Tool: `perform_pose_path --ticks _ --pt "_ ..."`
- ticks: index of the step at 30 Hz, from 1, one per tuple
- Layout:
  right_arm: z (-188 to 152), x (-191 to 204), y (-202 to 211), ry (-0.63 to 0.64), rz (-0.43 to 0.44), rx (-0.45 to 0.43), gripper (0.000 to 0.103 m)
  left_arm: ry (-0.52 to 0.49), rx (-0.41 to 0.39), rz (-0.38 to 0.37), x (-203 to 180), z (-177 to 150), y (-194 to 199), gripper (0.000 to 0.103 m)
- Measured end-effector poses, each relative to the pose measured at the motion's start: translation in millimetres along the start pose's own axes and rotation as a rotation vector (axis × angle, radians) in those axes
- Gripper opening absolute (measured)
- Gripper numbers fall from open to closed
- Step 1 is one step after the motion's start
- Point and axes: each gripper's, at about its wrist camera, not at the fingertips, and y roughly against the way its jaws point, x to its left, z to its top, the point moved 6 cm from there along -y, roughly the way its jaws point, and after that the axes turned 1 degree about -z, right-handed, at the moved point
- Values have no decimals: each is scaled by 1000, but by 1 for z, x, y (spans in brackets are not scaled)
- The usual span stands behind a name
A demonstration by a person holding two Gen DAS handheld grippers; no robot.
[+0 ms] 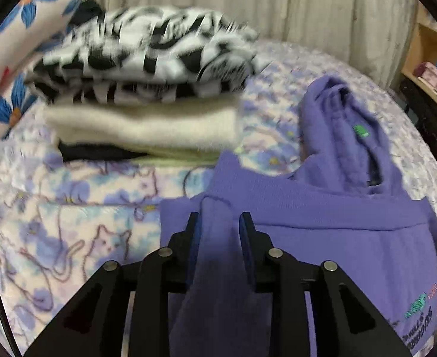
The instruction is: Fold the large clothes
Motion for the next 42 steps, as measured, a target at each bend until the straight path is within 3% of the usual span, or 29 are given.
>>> perform_pose_path --ticks 4,9,11,14,16,19,23,26,28,30,32,34,38,42 --pt "-5 57 4 114 78 -2 24 -16 -38 -39 -18 8 12 24" --pt "-19 90 -23 166 99 54 24 -28 47 -11 -28 4 -21 21" --pt "-21 77 -37 141 65 82 24 -4 92 17 -17 -1 -41 17" --pt "-18 36 -47 86 -15 81 24 65 95 -63 0 -1 -48 14" --pt "-14 8 -48 37 -15 89 15 105 95 -114 10 0 -48 11" --pt "-10 -17 -39 -1 1 91 10 144 101 -169 17 -2 -47 11" --pt "-16 -15 -15 15 -17 89 14 142 107 -131 16 -7 -33 12" --pt "-27 -1 6 8 45 95 15 105 112 -103 9 -16 -11 17" --pt "-41 14 24 22 99 96 18 64 109 -94 -2 -30 12 17" --pt "-59 29 39 44 140 91 32 41 105 -110 -12 -45 33 18" --pt "-85 48 57 79 189 89 39 35 112 -123 -20 -69 54 18" --pt "-107 59 67 105 215 95 39 44 121 -121 -23 -95 67 18" --pt "-148 49 72 127 164 123 39 68 123 -57 -8 -137 76 18" --pt "-160 7 81 89 93 113 39 133 88 -63 12 -154 88 18"
